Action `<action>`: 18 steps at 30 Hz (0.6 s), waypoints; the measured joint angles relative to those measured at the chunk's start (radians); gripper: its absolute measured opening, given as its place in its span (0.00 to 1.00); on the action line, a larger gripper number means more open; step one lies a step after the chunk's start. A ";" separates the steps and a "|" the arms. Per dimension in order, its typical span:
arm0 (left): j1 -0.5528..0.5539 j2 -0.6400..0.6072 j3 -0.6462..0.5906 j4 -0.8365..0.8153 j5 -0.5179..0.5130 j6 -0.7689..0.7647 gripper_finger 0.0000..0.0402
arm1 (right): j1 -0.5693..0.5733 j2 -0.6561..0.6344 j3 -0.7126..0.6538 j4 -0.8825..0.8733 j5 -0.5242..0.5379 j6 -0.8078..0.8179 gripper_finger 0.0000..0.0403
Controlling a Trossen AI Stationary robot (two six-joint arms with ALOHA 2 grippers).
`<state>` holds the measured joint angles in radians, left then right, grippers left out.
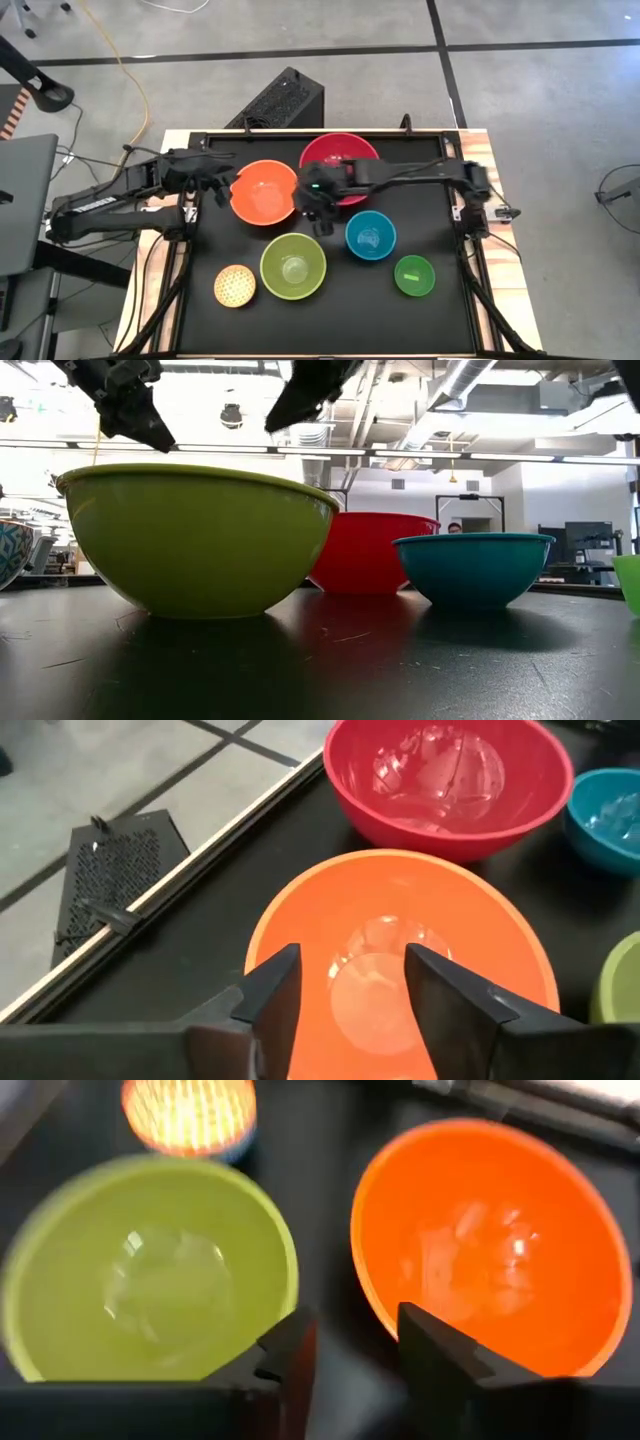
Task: Nest bowls inside each other
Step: Stack the orange bowl on top of the red bowl
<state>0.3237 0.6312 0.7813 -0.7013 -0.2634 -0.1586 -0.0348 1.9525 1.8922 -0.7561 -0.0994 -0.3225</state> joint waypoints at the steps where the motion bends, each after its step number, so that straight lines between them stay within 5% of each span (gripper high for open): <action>1: 0.000 0.000 0.000 0.000 0.008 -0.003 0.46 | -0.002 0.041 0.045 -0.027 0.001 -0.023 0.44; 9: 0.000 0.002 0.000 -0.075 0.059 -0.047 0.52 | -0.016 0.290 0.295 -0.120 0.027 -0.222 0.55; 18: 0.000 0.002 0.000 -0.104 0.052 -0.088 0.52 | -0.014 0.392 0.344 -0.125 0.027 -0.315 0.55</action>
<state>0.3233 0.6327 0.7815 -0.8050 -0.2118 -0.2465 -0.0492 2.3444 2.2359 -0.8815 -0.0728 -0.6371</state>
